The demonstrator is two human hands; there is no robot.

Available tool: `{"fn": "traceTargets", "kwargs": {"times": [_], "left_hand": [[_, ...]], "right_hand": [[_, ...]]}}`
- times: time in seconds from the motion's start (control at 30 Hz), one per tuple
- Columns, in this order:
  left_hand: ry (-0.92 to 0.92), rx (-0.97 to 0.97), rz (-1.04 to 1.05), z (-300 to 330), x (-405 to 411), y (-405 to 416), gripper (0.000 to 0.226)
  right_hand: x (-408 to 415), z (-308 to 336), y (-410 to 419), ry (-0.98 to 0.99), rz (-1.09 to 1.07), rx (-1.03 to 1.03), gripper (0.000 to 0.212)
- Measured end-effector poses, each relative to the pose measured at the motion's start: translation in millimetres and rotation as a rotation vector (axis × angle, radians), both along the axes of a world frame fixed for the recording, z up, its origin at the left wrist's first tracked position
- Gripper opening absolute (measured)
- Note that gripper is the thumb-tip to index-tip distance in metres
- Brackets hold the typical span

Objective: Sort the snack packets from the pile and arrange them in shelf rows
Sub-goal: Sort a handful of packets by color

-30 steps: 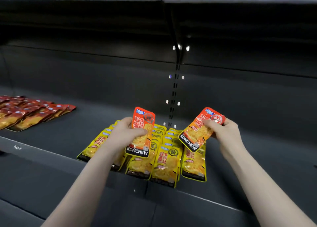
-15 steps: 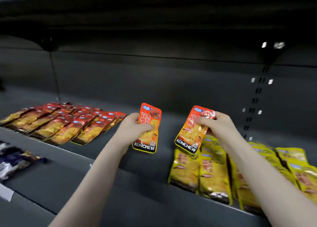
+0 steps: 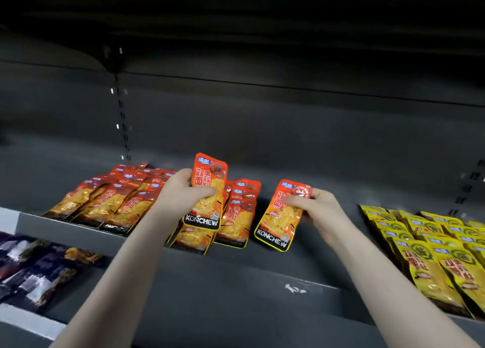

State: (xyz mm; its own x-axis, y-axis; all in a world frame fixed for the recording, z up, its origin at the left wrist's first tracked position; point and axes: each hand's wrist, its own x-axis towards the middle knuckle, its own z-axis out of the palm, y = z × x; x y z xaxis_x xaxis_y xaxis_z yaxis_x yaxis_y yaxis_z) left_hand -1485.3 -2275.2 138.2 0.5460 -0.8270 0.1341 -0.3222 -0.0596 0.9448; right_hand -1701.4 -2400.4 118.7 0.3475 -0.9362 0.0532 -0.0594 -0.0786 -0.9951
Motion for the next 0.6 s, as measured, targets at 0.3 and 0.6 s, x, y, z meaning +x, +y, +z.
{"fn": "traceTargets", "kwargs": {"times": [0.3, 0.6], "left_hand": [[0.049, 0.007, -0.01, -9, 44, 9, 0.018], [0.032, -0.007, -0.065, -10, 44, 4, 0.022]], "right_hand": [[63, -18, 21, 0.105, 0.141, -0.001, 0.015], [78, -28, 17, 0.275, 0.197, -0.162, 0.025]]}}
